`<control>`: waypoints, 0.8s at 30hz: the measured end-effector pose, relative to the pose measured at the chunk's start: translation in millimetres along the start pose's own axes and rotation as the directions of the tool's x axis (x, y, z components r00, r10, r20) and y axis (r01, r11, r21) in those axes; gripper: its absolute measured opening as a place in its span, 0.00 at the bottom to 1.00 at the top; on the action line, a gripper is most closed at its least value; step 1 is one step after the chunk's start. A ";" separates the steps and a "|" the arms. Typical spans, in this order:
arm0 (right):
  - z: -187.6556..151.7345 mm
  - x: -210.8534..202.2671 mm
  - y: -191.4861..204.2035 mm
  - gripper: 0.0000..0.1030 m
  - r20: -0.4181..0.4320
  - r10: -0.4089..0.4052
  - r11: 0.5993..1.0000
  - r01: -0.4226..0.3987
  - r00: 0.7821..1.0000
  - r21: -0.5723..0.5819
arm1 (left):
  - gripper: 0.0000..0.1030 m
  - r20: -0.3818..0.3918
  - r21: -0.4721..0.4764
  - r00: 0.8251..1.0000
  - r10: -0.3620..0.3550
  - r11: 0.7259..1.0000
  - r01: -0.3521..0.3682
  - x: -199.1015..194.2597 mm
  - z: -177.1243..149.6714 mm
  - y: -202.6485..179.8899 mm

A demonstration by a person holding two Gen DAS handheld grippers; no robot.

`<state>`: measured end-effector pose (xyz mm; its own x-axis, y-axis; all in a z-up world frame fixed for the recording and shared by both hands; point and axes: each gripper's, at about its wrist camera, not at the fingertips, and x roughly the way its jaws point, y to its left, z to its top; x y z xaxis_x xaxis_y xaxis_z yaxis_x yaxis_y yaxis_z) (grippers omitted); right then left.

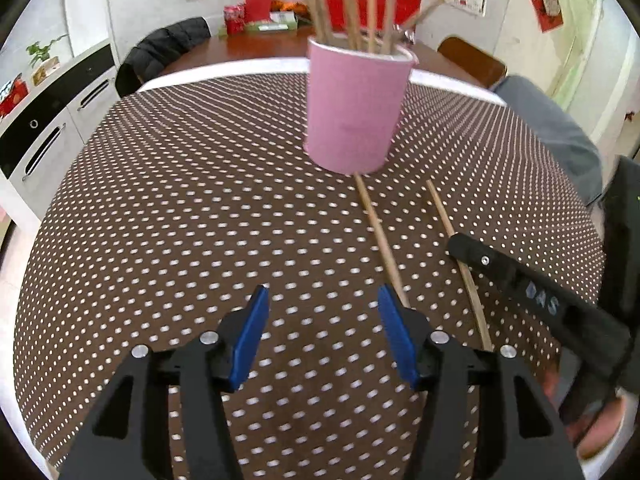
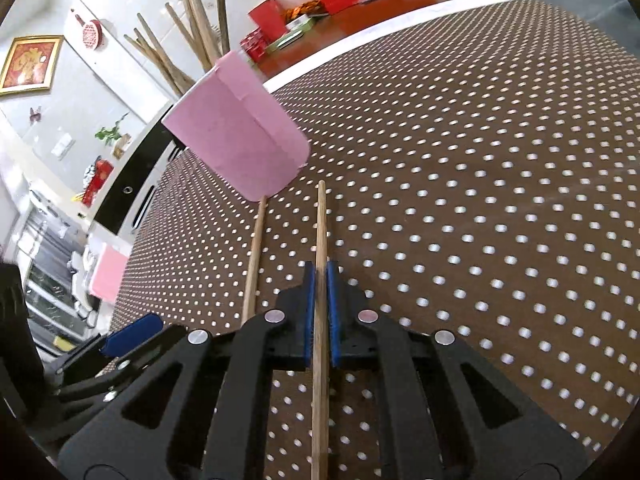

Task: Organize utensils
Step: 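Close the left gripper on the last chopstick while the right gripper holds its own, then lift both held chopsticks upright and carry them over the pink cup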

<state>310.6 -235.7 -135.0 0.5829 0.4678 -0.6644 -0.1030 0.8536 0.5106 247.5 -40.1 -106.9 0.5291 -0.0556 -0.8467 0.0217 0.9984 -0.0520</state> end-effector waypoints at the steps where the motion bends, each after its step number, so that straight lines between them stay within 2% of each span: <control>1: -2.9 -4.4 -0.4 0.06 0.013 0.003 1.000 -0.003 1.000 0.004 | 0.55 -0.021 0.003 1.000 -0.008 1.000 0.008 4.6 3.9 -5.7; 3: -4.3 -8.6 -4.7 0.06 0.023 -0.004 1.000 0.003 1.000 0.020 | 0.55 -0.040 0.005 0.999 -0.007 1.000 0.007 12.5 9.4 -15.0; 8: -12.5 -16.7 -19.4 0.06 0.032 0.012 0.998 -0.014 0.999 0.065 | 0.55 -0.086 0.033 0.994 0.065 0.998 -0.062 35.6 18.2 -34.2; 12: -11.6 -18.4 -28.1 0.06 0.021 0.025 0.997 -0.027 0.999 0.078 | 0.54 -0.027 -0.015 0.996 0.086 0.996 -0.086 43.6 21.3 -37.3; 14: -12.3 -21.7 -33.3 0.06 0.019 0.027 0.997 -0.028 0.999 0.078 | 0.27 -0.005 -0.005 0.996 0.092 0.996 -0.092 44.6 21.4 -39.9; 15: -12.4 -22.2 -34.2 0.06 0.018 0.026 0.997 -0.027 0.999 0.079 | 0.07 0.003 -0.006 0.996 0.094 0.996 -0.094 44.7 20.4 -40.5; 18: -12.2 -20.7 -32.1 0.06 0.019 0.021 0.997 -0.022 1.000 0.073 | 0.07 0.018 -0.012 0.997 0.076 0.997 -0.076 46.6 18.3 -37.7; 24: -11.9 -20.5 -18.6 0.06 0.041 0.050 0.997 -0.052 0.998 0.055 | 0.06 0.025 -0.065 1.000 -0.007 0.998 0.009 41.3 11.6 -18.9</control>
<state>290.9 -258.4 -137.4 0.6094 0.5001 -0.6152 -0.0891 0.8142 0.5736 278.8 -61.2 -134.8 0.5496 -0.0628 -0.8330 -0.0284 0.9952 -0.0938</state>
